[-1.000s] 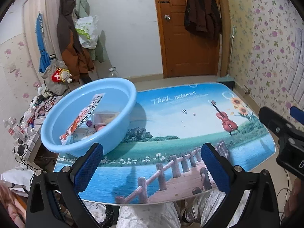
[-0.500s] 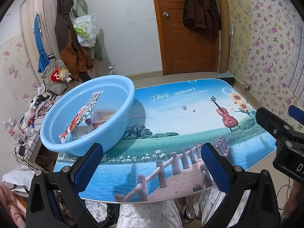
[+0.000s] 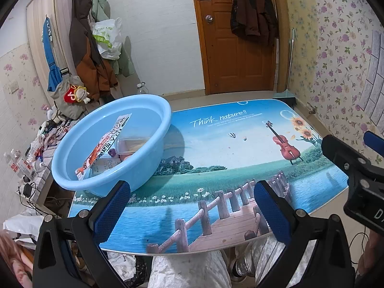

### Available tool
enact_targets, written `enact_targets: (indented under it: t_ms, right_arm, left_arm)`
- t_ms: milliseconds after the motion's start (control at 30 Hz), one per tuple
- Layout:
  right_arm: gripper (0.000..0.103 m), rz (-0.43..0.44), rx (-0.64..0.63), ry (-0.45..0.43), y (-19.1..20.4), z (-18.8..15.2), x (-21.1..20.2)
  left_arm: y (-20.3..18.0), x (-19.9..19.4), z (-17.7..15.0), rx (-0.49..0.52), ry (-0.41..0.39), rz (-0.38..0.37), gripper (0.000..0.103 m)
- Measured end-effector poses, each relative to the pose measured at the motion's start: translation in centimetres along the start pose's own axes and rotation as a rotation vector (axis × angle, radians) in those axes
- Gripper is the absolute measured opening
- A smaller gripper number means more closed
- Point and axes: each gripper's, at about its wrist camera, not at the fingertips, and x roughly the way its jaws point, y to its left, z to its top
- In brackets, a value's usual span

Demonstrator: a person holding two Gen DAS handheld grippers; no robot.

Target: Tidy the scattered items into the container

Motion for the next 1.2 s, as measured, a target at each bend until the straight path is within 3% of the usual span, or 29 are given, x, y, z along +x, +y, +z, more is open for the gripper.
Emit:
enact_targets:
  t_ms: [1200]
  right_arm:
    - [0.103,0.002,-0.007,0.004,-0.06,0.08,-0.14]
  left_arm:
    - [-0.04,-0.43,0.37,0.007,-0.022,-0.003,0.103]
